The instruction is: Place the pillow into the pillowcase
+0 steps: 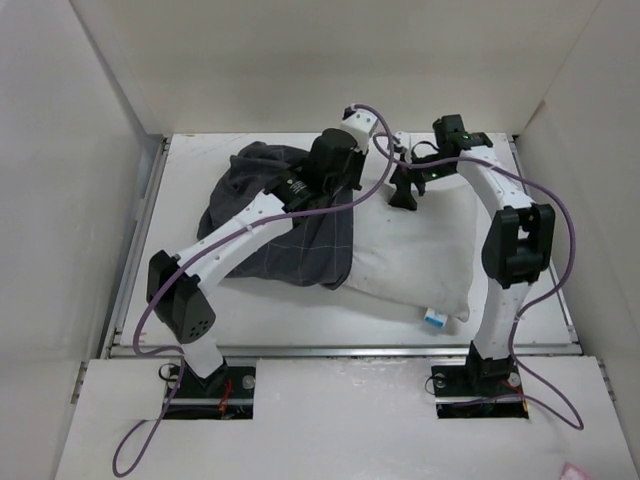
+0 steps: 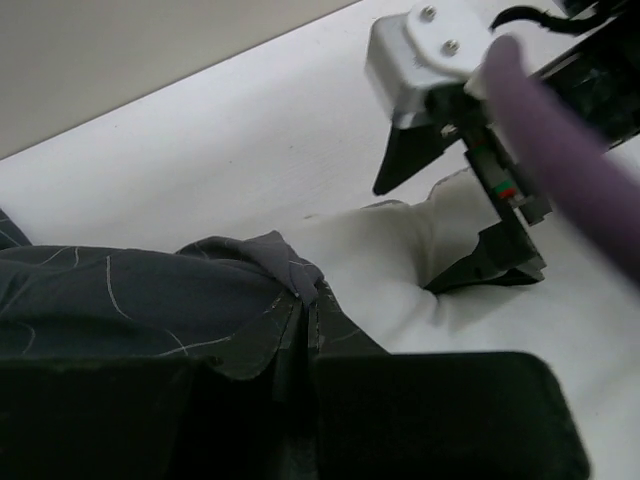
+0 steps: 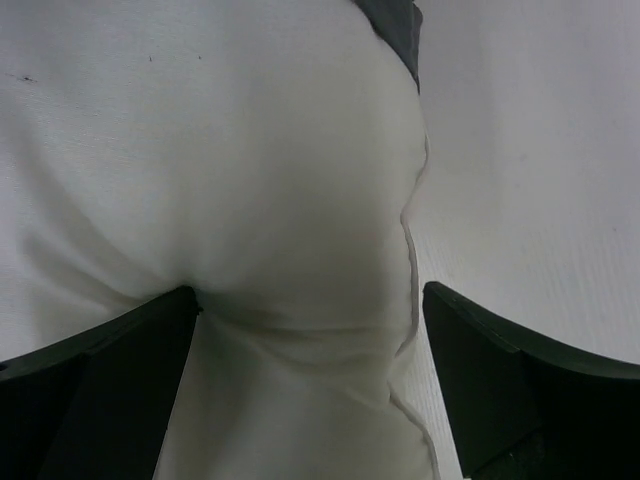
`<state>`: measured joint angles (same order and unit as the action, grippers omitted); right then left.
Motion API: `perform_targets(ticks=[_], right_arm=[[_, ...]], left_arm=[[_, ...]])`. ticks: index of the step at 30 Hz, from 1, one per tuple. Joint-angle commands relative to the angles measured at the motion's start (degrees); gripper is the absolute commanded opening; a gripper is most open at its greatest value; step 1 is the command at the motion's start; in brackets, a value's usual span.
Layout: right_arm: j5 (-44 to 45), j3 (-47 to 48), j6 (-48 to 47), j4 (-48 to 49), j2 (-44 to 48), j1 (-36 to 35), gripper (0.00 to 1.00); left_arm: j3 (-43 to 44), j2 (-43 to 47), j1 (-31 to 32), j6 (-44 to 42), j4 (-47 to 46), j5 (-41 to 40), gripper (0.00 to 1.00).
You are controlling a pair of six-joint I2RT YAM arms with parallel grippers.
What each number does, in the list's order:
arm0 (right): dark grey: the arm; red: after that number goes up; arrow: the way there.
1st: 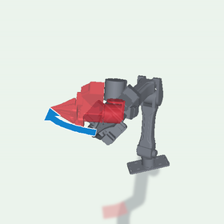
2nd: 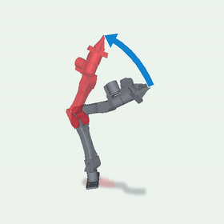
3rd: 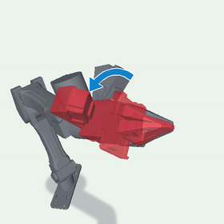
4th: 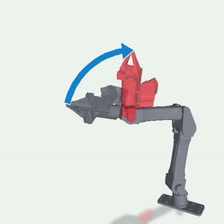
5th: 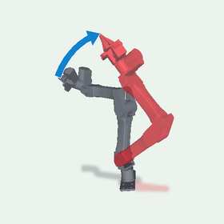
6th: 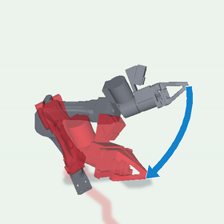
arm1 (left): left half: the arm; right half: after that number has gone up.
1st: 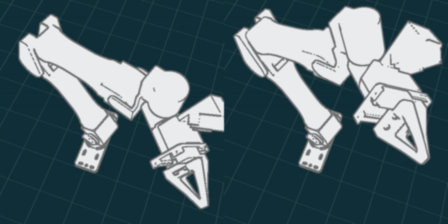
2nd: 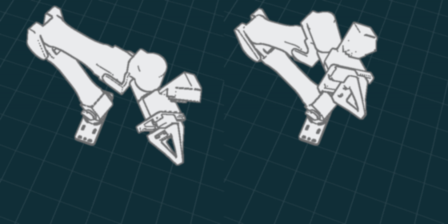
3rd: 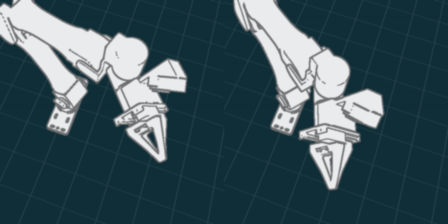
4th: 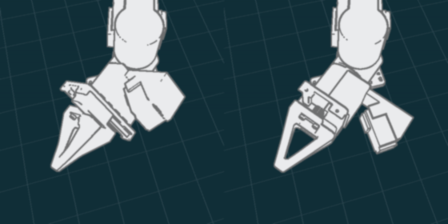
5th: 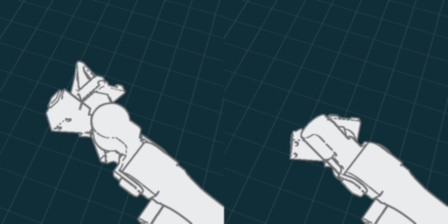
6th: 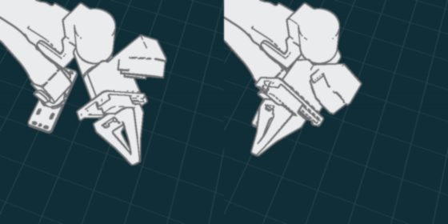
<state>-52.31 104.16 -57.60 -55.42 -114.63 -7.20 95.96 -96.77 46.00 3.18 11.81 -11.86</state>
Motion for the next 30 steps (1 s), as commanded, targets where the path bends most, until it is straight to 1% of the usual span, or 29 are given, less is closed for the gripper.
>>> perform_targets(ticks=[1,2,3,4,5,6,7,10,11,12,13,17,19,20,22,24,25,26,27,28,30], right_arm=[[-6.12,4.29,-6.72,-9.17,-2.96,-2.73,1.0],[-7.35,4.3,-10.56,-10.4,-3.66,-3.43,1.0],[-8.76,4.3,-14.17,-13.89,-4.28,-3.43,0.96],[-12.25,4.3,-17.86,-16.19,-4.29,-3.95,0.8],[-14.37,3.78,-21.29,-18.56,-4.29,-3.96,0.58],[-16.4,3.77,-26.02,-21.72,-4.29,-3.96,0.17],[-21.64,3.77,-26.07,-21.75,-3.24,-3.96,0.0],[-29.4,0.61,-27.47,-20.61,0.71,-3.44,0.0],[-36.82,-1.31,-29.48,-21.91,2.72,-2.65,0.0],[-40.81,-2.11,-29.5,-21.93,3.44,-2.64,0.0],[-40.85,-1.6,-30.71,-23.93,4.14,-1.95,0.0],[-40.85,-1.77,-31.25,-23.95,8.62,-5.53,0.0],[-40.85,-1.77,-31.25,-23.95,9.86,-5.54,0.0],[-40.85,-1.16,-31.25,-23.95,10.56,-5.54,0.0],[-40.85,-0.11,-30.73,-23.95,10.57,-5.54,0.0],[-40.85,1.04,-29.85,-23.95,8.03,-4.32,0.0],[-40.85,2.52,-28.63,-23.95,7.06,-2.92,0.0],[-40.85,3.41,-27.75,-23.95,4.7,-2.3,0.0],[-40.85,4.38,-25.13,-23.95,3.46,-1.59,0.0],[-40.85,5.43,-23.97,-23.95,2.32,-0.89,0.0],[-40.85,8.33,-20.29,-23.95,-0.66,-0.88,0.0]], left_arm=[[2.12,0.97,0.23,-0.81,-6.36,1.84,0.0],[2.65,0.97,0.23,-0.81,-6.36,1.84,0.0],[2.65,0.97,0.23,-0.81,-6.36,1.84,0.0],[3.35,0.19,0.23,-1.42,-6.36,1.84,0.0],[4.4,0.18,0.23,-1.42,-6.36,1.84,0.0],[5.02,-1.13,0.23,-1.42,-5.67,1.23,0.0],[5.72,-1.75,0.23,-1.42,-5.14,1.22,0.0],[9.5,-4.65,0.23,-1.42,-4.0,2.01,0.0],[11.68,-6.22,0.23,-1.42,-2.51,2.01,0.0],[12.57,-6.24,0.23,-1.42,-2.5,2.01,0.0],[13.45,-7.54,0.23,-0.73,-1.98,2.54,0.0],[18.19,-9.4,0.85,0.51,-1.45,7.27,0.0],[21.96,-10.19,2.77,-0.18,0.13,7.9,0.0],[22.68,-10.19,5.04,-0.8,1.53,9.21,0.0],[22.69,-8.71,7.08,-2.12,2.07,12.19,0.0],[17.35,-4.32,9.1,-2.13,0.94,14.4,0.0],[15.24,-2.56,9.11,-0.65,0.93,13.62,0.0],[9.65,-0.54,9.63,0.76,-0.2,12.31,0.0],[6.29,3.65,9.64,1.91,-2.56,9.25,0.0],[2.95,5.7,9.64,2.96,-4.06,7.65,0.0],[-3.47,8.86,9.64,5.24,-6.18,6.94,0.0]])
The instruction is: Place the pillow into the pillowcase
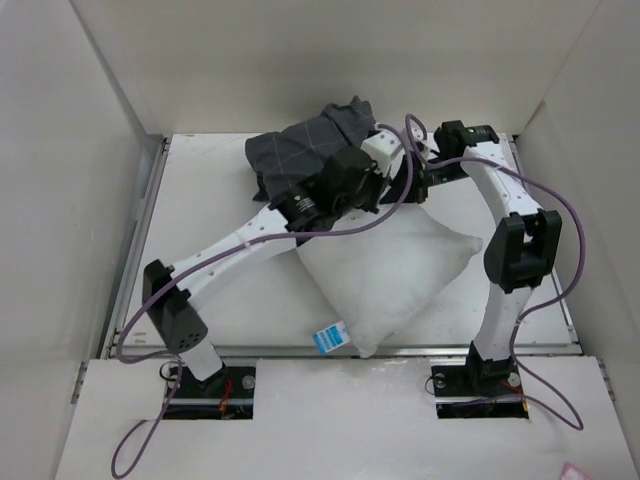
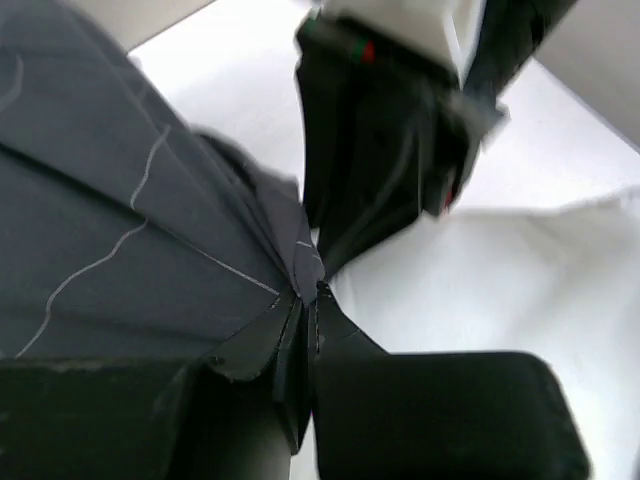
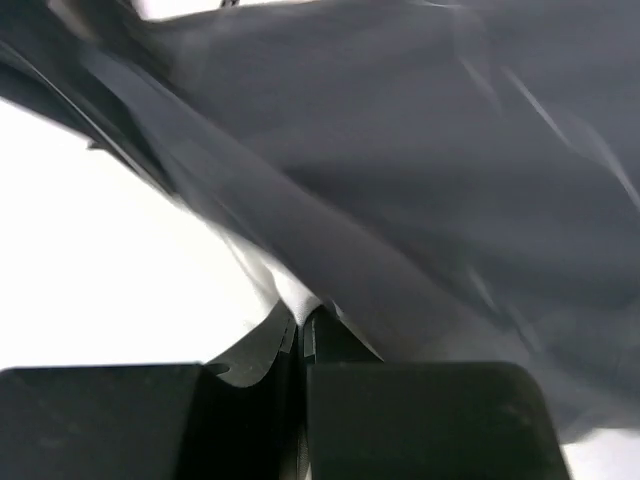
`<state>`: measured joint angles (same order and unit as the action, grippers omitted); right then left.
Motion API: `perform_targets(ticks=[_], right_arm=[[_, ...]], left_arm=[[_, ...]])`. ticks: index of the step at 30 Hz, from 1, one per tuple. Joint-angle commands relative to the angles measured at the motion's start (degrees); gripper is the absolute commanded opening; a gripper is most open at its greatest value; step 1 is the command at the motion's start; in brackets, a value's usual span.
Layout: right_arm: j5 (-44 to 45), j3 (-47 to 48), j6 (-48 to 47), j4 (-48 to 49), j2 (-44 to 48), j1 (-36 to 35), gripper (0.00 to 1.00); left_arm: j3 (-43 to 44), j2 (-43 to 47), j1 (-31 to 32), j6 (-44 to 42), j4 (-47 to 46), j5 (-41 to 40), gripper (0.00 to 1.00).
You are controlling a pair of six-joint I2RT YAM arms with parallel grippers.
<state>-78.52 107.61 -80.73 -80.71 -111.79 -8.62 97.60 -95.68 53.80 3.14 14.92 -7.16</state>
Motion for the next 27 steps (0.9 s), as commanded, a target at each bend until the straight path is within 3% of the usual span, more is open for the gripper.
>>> perform_targets(ticks=[1,5,11,16,20,24,27], right_arm=[[-14.64,6.11,4.68,1.34,-4.48,0.54,0.0],[-14.64,10.42,11.99,1.34,-8.35,2.72,0.0],[-11.14,8.59,13.23,1.34,-9.24,4.76,0.0],[-8.85,5.41,10.68,1.34,-7.66,4.76,0.0],[-6.56,9.01,11.82,1.34,-8.18,4.76,0.0],[-5.94,16.38,19.8,2.04,-10.98,6.59,0.0],[-1.57,21.67,32.18,6.86,-12.14,7.22,0.02]], left_arm=[[-5.66,7.79,1.83,6.26,-9.29,0.58,0.0],[-5.14,6.47,1.83,8.47,-6.83,-8.73,0.0],[1.17,0.77,1.22,10.3,-4.21,-14.01,0.0],[6.02,-2.49,-0.09,11.63,-2.88,-16.04,0.0],[7.07,-3.02,-0.71,11.63,-4.01,-14.46,0.0],[7.6,-3.55,-1.24,11.63,-4.02,-15.08,0.0],[7.6,-3.55,-1.77,11.1,-5.16,-15.08,0.0]])
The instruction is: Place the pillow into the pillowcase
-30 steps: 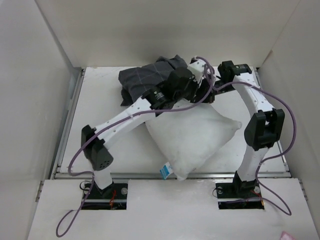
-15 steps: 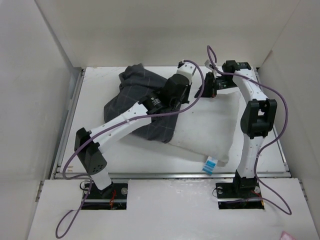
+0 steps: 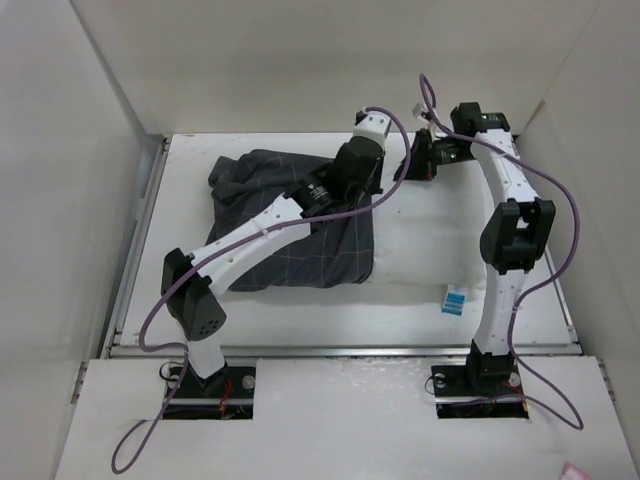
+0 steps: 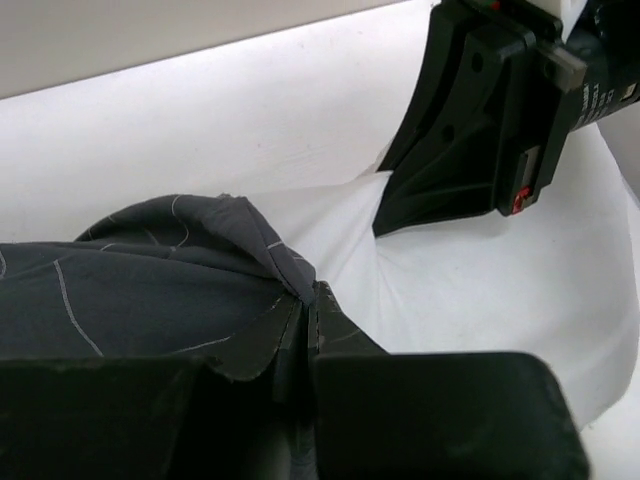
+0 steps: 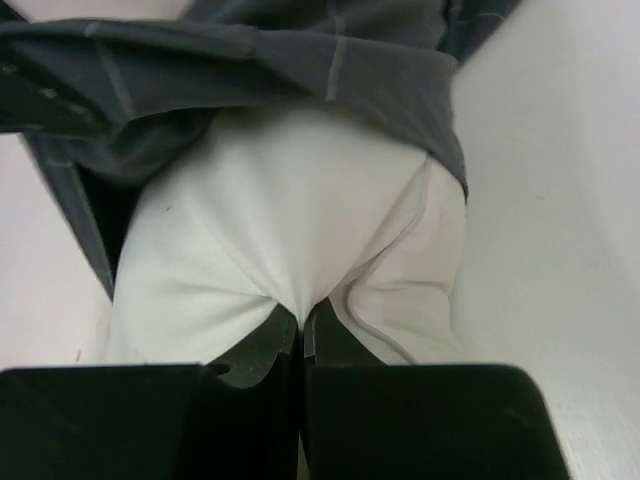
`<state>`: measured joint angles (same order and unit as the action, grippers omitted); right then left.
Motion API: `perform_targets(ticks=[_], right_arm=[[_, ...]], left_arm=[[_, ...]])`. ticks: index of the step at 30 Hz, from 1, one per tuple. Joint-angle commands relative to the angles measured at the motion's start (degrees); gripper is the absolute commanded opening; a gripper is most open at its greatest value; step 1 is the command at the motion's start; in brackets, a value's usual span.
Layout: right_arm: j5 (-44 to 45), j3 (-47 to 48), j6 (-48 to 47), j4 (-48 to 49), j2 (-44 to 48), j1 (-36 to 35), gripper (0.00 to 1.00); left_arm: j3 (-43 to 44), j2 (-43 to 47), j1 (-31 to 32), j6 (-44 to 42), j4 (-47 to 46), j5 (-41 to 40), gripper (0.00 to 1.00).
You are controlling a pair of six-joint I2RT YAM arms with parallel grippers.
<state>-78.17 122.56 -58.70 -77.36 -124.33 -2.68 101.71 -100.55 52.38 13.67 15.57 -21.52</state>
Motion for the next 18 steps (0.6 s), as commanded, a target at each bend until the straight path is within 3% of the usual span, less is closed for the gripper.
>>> perform_targets(ticks=[1,2,3,4,5,8,11,18], right_arm=[[1.67,6.03,21.14,14.24,1.71,1.27,0.02],[7.54,3.41,32.13,24.7,3.81,0.75,0.02],[30.74,-5.23,41.99,34.46,6.62,-1.26,0.03],[43.15,-9.14,47.83,41.0,12.22,-2.67,0.01],[49.11,-12.32,47.02,46.72,14.36,-3.64,0.0],[36.55,-16.3,47.09,49.84,17.72,-2.86,0.0],[37.21,-15.51,48.24,49.85,18.24,-4.17,0.0],[25.62,-28.85,60.7,72.06,22.71,-4.79,0.0]], left_arm=[[2.97,1.32,-0.87,0.57,-5.82,-0.72,0.0],[2.97,1.32,-0.88,-0.04,-6.6,-0.72,0.0],[2.97,1.32,-0.88,-0.05,-6.61,-0.72,0.0],[2.97,1.32,-0.88,-0.05,-7.13,-0.72,0.0],[2.97,1.32,-1.4,-0.57,-7.14,-0.72,0.0],[2.35,1.32,-1.93,-1.1,-8.36,-0.72,0.0],[2.87,1.32,-2.55,-1.1,-8.89,0.78,0.0],[4.54,0.8,-2.55,-2.6,-8.99,2.27,0.0]])
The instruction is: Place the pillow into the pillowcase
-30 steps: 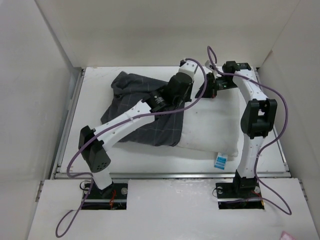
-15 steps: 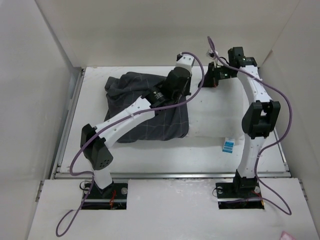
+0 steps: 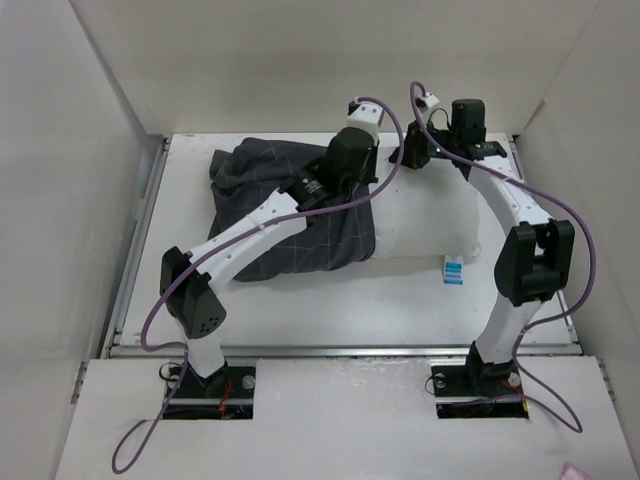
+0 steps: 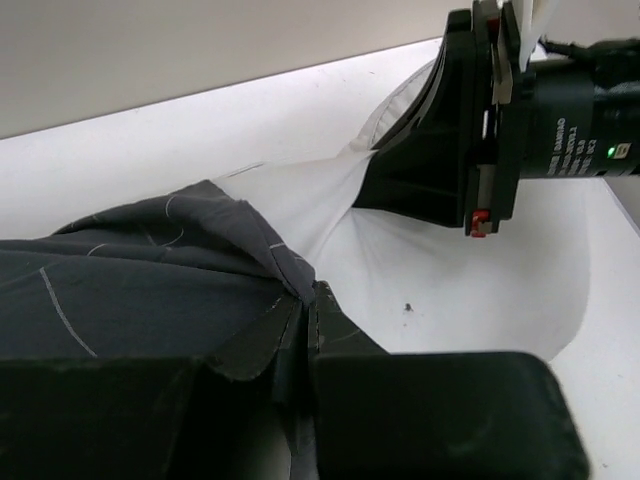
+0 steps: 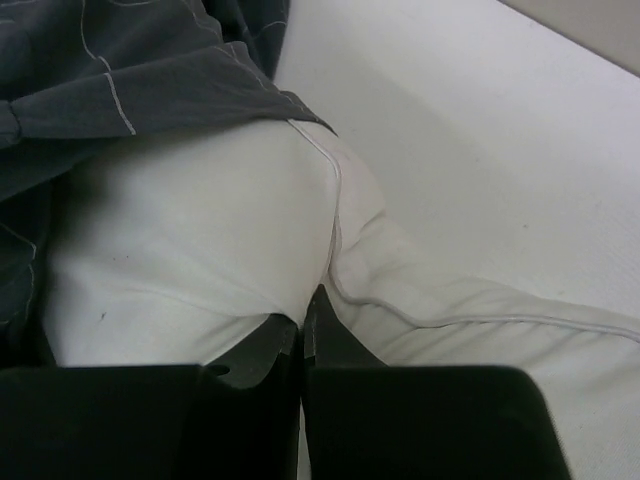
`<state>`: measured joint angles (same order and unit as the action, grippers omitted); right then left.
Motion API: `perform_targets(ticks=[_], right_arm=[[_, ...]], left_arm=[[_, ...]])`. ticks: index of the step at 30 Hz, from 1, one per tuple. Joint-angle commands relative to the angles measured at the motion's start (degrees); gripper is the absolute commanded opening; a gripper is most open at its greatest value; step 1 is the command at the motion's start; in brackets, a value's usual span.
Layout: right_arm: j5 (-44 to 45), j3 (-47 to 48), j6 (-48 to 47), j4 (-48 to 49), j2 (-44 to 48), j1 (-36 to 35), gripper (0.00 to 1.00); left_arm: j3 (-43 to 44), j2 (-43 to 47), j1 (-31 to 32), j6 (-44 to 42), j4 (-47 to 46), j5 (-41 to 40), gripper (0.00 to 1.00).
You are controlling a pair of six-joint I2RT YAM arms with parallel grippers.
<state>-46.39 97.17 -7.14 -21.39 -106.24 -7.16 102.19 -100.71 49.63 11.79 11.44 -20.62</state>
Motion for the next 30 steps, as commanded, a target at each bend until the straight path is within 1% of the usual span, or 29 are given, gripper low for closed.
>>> perform_targets(ticks=[1,4,5,6,7,8,10,11,12,13,14,15,17,18,19,21,22,25,26,27,28,29,30], right_arm=[[-7.12,-5.04,9.77,20.29,5.59,-1.01,0.0],[-13.18,-10.05,9.77,24.79,10.6,-2.68,0.0],[-15.29,-11.63,11.43,27.51,12.18,-3.56,0.0],[-15.31,-15.65,15.36,34.15,15.59,-4.78,0.0],[-15.31,-17.6,17.4,34.22,17.19,-4.79,0.0],[-15.31,-19.45,20.03,41.53,18.59,-5.49,0.0],[-13.12,-25.51,25.83,50.52,21.67,-7.86,0.0],[-11.28,-27.45,31.16,57.88,21.68,-8.74,0.0],[-9.52,-28.77,31.91,58.99,21.68,-9.71,0.0],[-5.24,-29.4,31.92,59.0,21.68,-11.02,0.0],[-2.94,-29.4,32.62,58.22,20.81,-11.04,0.0],[-1.87,-30.18,33.23,59.08,20.2,-11.56,0.0],[0.42,-32.21,35.25,61.54,19.66,-11.56,0.0],[1.03,-32.74,35.26,62.25,18.88,-12.26,0.0],[1.82,-32.74,35.26,62.26,18.87,-13.05,0.0],[4.37,-34.4,35.26,63.13,18.87,-14.19,0.0],[5.51,-35.02,34.74,64.27,19.83,-15.07,0.0],[14.72,-37.13,32.63,64.8,21.94,-19.81,0.0],[21.19,-37.74,31.84,65.94,21.95,-22.35,0.0],[24.39,-39.32,31.83,66.9,22.47,-23.42,0.0],[26.85,-40.03,34.27,68.05,22.48,-24.12,0.0],[31.58,-41.52,36.38,70.32,22.48,-24.65,0.0],[33.37,-42.57,38.93,71.91,22.48,-25.18,0.0]], left_arm=[[4.07,0.95,0.21,-0.72,-4.85,1.37,0.0],[5.37,-0.1,-0.31,-0.72,-4.85,0.76,0.0],[5.39,-0.71,-0.32,-0.72,-4.85,0.15,0.0],[6.52,-1.33,-0.84,-0.02,-4.85,0.14,0.0],[7.05,-1.34,-0.85,-0.01,-4.85,0.14,0.0],[7.66,-2.12,-0.85,0.68,-4.85,1.27,0.0],[9.16,-3.0,-0.85,0.69,-4.32,3.64,0.0],[10.73,-3.61,-0.85,1.21,-3.19,7.31,0.0],[11.62,-3.62,-0.85,1.22,-2.4,9.53,0.0],[12.24,-3.62,-0.85,1.22,-1.78,11.29,0.0],[11.72,-3.01,-0.85,1.22,-1.77,12.61,0.0],[10.84,-0.92,0.02,0.61,-1.77,15.67,0.0],[7.6,2.43,1.0,0.6,-2.82,19.37,0.0],[2.88,6.27,1.52,0.6,-5.35,21.31,0.0],[0.49,8.23,1.53,1.21,-6.77,25.41,0.0],[-4.08,10.96,1.53,1.22,-8.89,28.96,0.0],[-4.11,11.58,1.53,1.22,-8.37,30.62,0.0],[-3.06,9.4,2.58,1.22,-4.17,33.18,0.0],[-3.05,8.78,2.58,0.35,-3.36,36.24,0.0],[-2.53,8.16,2.58,0.34,-2.57,37.75,0.0],[-2.52,8.16,3.1,0.34,-2.04,39.15,0.0],[-3.31,7.46,3.11,0.34,-2.04,42.21,0.0],[-3.32,7.45,3.63,0.34,-2.04,43.63,0.0]])
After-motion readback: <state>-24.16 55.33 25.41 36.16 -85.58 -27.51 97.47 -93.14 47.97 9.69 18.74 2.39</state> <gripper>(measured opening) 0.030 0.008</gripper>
